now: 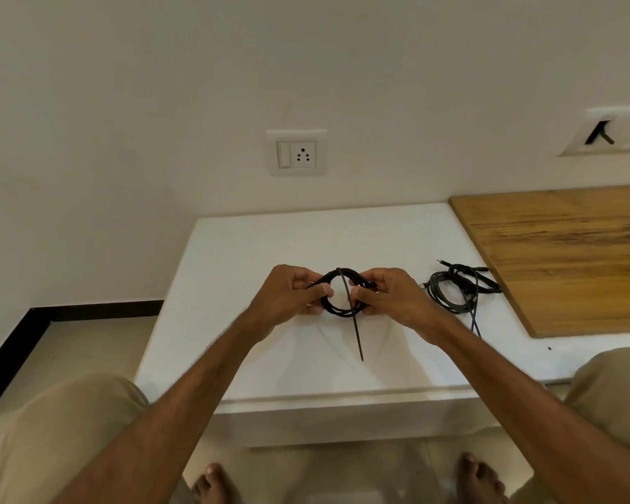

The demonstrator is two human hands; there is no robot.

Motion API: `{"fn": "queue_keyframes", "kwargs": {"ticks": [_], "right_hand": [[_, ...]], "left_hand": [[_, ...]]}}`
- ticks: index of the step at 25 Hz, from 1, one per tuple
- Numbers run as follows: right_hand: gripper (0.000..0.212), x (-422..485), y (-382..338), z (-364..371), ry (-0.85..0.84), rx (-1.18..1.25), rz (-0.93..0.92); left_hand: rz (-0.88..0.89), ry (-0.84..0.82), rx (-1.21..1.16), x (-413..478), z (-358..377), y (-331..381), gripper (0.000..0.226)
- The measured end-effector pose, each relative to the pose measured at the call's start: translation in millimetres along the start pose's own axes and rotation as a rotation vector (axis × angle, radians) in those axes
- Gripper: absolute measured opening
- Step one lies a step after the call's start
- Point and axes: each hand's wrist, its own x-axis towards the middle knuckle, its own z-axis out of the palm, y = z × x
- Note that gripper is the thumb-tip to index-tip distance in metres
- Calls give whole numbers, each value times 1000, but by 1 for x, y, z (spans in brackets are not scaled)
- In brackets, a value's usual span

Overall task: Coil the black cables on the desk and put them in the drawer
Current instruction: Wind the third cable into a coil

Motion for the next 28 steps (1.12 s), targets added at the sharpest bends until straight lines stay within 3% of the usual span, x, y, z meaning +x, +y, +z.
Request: {"fn": "queue_keyframes", "kwargs": {"ticks": [6,11,16,22,28], "right_hand": [[20,-5,-6,-3,53,251,17],[19,-7,-9,-1,105,316,-2],[18,-7,-10,1,137,332,51],[21,-5,-3,-5,113,354,126],[12,9,10,5,251,117,42]], "left_hand": [[-108,63,-202,-2,12,-2,37],[-68,70,-366,-5,24,-2,25],[-26,121,-351,-8,28,2,22],[-50,24,-261,-6,25,0,24],[-47,214,-78,2,22,-16,18]]}}
